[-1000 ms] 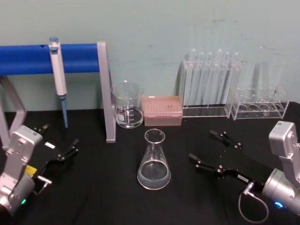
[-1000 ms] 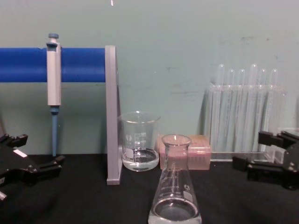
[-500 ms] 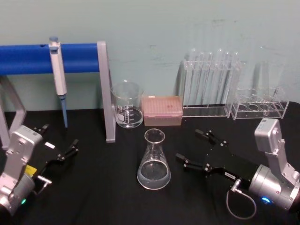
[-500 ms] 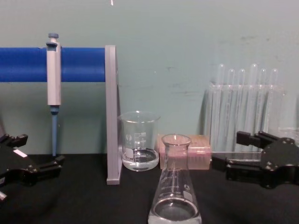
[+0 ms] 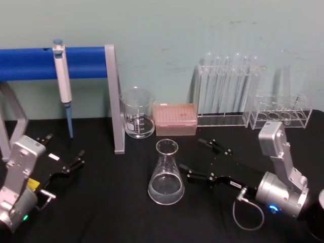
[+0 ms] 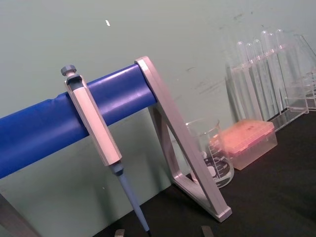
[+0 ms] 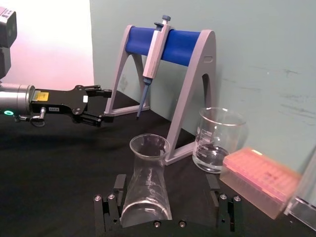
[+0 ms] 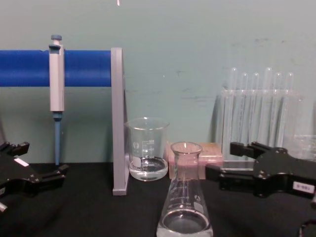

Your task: Grasp the erlenmeyer flask with one hand, shake it three times, then place it back.

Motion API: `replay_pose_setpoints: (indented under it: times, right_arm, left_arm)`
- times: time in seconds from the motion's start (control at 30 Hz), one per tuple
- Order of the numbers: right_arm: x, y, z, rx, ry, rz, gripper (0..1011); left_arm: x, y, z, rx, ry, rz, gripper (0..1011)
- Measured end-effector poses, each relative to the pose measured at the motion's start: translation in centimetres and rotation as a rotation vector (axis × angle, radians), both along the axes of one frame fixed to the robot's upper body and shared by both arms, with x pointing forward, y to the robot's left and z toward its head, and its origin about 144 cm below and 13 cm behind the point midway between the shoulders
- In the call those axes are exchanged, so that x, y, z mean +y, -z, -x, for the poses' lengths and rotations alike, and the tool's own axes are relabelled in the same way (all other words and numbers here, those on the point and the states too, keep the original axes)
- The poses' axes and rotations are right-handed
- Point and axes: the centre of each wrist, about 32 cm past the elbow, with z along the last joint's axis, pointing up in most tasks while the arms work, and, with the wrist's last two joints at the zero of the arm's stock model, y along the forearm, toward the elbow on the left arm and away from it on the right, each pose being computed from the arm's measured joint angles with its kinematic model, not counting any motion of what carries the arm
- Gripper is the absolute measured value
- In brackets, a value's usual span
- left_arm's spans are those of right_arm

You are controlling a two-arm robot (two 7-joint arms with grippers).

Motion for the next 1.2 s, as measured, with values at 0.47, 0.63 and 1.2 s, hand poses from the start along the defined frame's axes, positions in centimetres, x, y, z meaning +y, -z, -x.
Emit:
replay_pose_setpoints:
  times: [0.47, 0.63, 1.2]
  right_arm:
    - [1.5, 0.5, -2.2, 0.025, -0.054, -0.010, 1000]
    - [1.9, 0.5, -2.7, 0.029, -0.068, -0.016, 1000]
    - [3.0, 0.6, -3.8, 0.038, -0.085, -0.029, 1000]
  left_arm:
    - [0.0, 0.0, 0.0, 0.000, 0.000, 0.000, 1001]
    - [0.0, 0.0, 0.0, 0.000, 0.000, 0.000, 1001]
    - [0.0, 0.0, 0.0, 0.000, 0.000, 0.000, 1001]
